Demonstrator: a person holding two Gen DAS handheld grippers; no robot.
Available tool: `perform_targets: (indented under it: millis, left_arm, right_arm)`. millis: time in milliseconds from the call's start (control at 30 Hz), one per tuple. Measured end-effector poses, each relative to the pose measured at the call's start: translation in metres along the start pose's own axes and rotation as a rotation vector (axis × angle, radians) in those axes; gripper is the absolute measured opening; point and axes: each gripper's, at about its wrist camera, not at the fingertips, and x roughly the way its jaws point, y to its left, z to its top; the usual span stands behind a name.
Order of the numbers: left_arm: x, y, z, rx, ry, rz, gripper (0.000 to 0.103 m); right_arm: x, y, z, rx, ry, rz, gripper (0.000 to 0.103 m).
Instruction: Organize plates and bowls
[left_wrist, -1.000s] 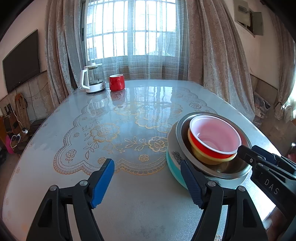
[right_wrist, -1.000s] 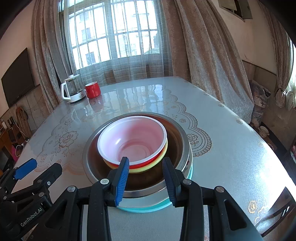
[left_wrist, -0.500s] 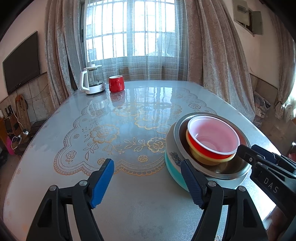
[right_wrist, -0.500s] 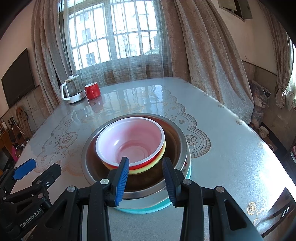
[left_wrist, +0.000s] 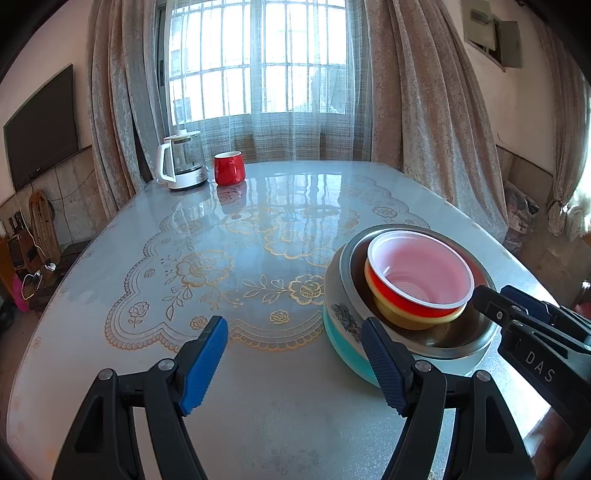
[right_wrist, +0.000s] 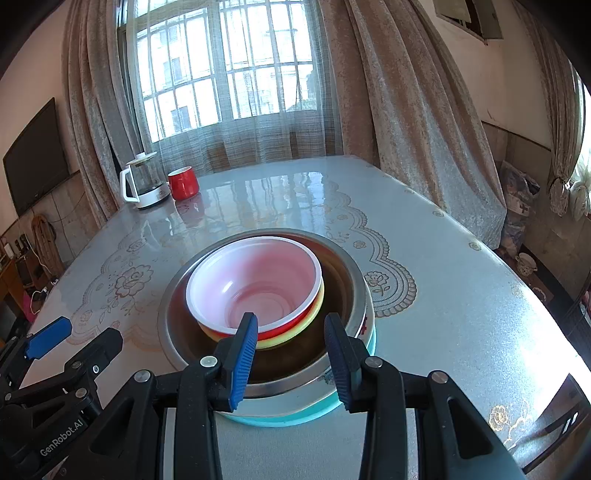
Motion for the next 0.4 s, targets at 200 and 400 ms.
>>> perform_targets:
  millis: [200,400]
  left_arm:
    - [0.0008,-0.0014,0.0013,0.009,-0.019,0.009,0.075]
    - [0.0037,0.0018,0.0044,-0.007,-0.023,-0.005,0.075]
  right_arm:
    - [0.0012,-0.0003,0.0001,-0.006,0.002,0.000,0.038]
    - [0.0005,-0.0030,0.0027,-0.003,-0.014,0.002,0.038]
